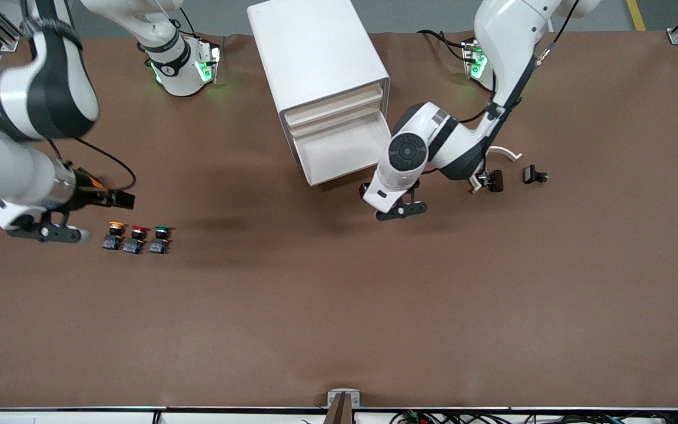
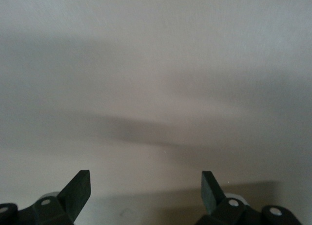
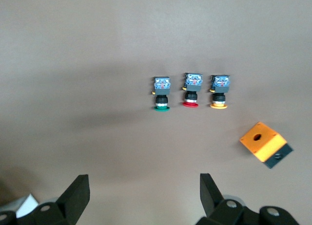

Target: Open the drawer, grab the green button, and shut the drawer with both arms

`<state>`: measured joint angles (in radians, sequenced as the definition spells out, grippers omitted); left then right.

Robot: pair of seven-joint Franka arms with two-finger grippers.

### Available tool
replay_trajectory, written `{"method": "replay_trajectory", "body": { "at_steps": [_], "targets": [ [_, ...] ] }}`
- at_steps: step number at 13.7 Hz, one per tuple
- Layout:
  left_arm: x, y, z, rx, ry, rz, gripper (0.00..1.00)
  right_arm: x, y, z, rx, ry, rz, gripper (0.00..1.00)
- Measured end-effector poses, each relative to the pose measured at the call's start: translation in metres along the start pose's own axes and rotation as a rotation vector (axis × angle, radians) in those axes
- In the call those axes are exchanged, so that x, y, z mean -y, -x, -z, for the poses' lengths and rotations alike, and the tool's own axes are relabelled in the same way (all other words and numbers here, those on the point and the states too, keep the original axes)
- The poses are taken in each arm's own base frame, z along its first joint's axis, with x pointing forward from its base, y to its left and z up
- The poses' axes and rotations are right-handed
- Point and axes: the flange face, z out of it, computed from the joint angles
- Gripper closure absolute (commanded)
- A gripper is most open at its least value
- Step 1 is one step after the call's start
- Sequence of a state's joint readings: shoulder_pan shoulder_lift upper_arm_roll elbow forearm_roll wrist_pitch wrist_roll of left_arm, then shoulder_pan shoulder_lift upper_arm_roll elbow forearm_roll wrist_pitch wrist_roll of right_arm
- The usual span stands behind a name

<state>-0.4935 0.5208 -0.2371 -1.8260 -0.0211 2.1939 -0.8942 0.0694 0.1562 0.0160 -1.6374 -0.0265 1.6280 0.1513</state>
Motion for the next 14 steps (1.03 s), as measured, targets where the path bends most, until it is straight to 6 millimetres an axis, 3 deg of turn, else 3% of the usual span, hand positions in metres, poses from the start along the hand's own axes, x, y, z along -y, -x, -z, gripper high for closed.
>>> {"method": "replay_trajectory", "body": {
  "at_steps": [3,6,10,14],
  "targets": [
    [-0.015,0.022,-0.019,0.025,-0.022,0.014,0.00,-0.043,0.030,0.042,-0.067,-0.016,0.074,0.00],
    [-0.032,0.053,-0.029,0.054,-0.024,0.029,0.00,-0.076,0.057,0.057,-0.093,-0.025,0.057,0.00],
    [-0.052,0.094,-0.035,0.104,-0.018,0.033,0.00,-0.080,0.099,0.081,-0.151,-0.027,0.051,0.00],
    [-0.066,0.130,-0.038,0.163,-0.006,0.045,0.00,-0.089,0.120,0.115,-0.193,-0.030,0.037,0.00]
  ]
}}
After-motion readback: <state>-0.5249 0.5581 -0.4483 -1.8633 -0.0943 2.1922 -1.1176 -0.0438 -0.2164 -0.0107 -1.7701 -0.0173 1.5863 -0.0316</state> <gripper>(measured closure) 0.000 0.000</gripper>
